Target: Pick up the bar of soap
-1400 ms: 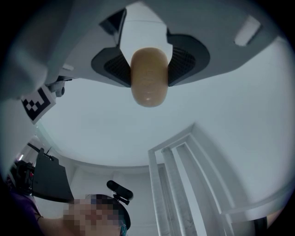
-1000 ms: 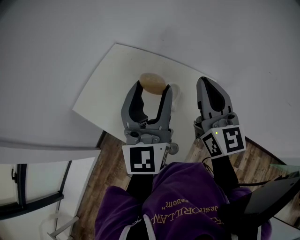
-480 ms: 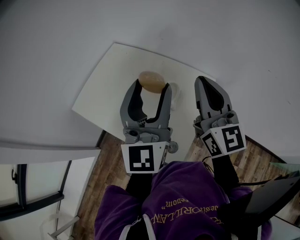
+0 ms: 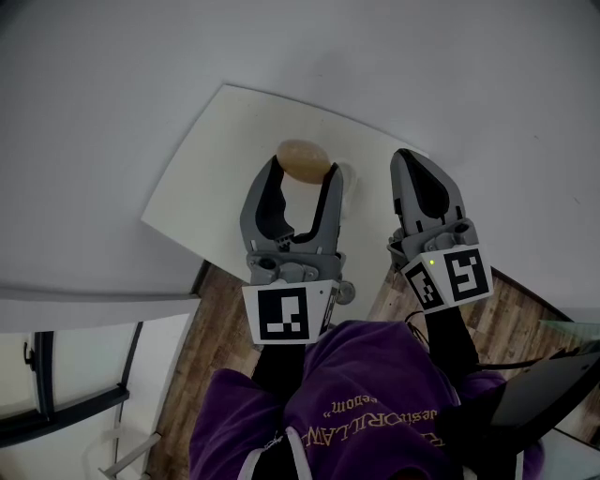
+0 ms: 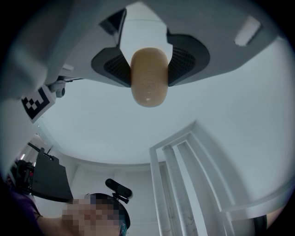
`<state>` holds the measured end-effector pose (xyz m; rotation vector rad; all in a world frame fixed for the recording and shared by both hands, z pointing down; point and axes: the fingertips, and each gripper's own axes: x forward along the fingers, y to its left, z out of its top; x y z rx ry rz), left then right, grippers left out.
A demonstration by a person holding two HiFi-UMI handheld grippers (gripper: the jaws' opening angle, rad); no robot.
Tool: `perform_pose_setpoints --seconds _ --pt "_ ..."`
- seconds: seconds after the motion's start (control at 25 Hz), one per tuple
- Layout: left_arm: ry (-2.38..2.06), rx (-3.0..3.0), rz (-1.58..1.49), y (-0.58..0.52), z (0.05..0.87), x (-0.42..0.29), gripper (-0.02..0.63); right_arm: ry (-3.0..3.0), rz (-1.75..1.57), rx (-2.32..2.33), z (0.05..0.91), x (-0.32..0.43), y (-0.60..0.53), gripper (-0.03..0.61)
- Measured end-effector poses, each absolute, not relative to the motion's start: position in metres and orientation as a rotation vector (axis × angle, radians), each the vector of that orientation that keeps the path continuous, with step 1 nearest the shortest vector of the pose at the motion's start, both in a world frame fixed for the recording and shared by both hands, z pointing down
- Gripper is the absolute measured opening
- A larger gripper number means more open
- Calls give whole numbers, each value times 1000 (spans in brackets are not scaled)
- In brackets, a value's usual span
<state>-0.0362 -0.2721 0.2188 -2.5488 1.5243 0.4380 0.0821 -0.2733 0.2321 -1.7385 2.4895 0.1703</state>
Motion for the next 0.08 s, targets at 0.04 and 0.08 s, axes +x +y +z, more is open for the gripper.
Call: perform_pose_setpoints --seconds 0.04,0.08 --pt "1524 -2550 440 -272 219 -36 261 2489 171 -1742 232 82 -274 8" --pt "1523 -2550 442 -272 219 -36 261 2489 171 -1744 233 83 -274 8"
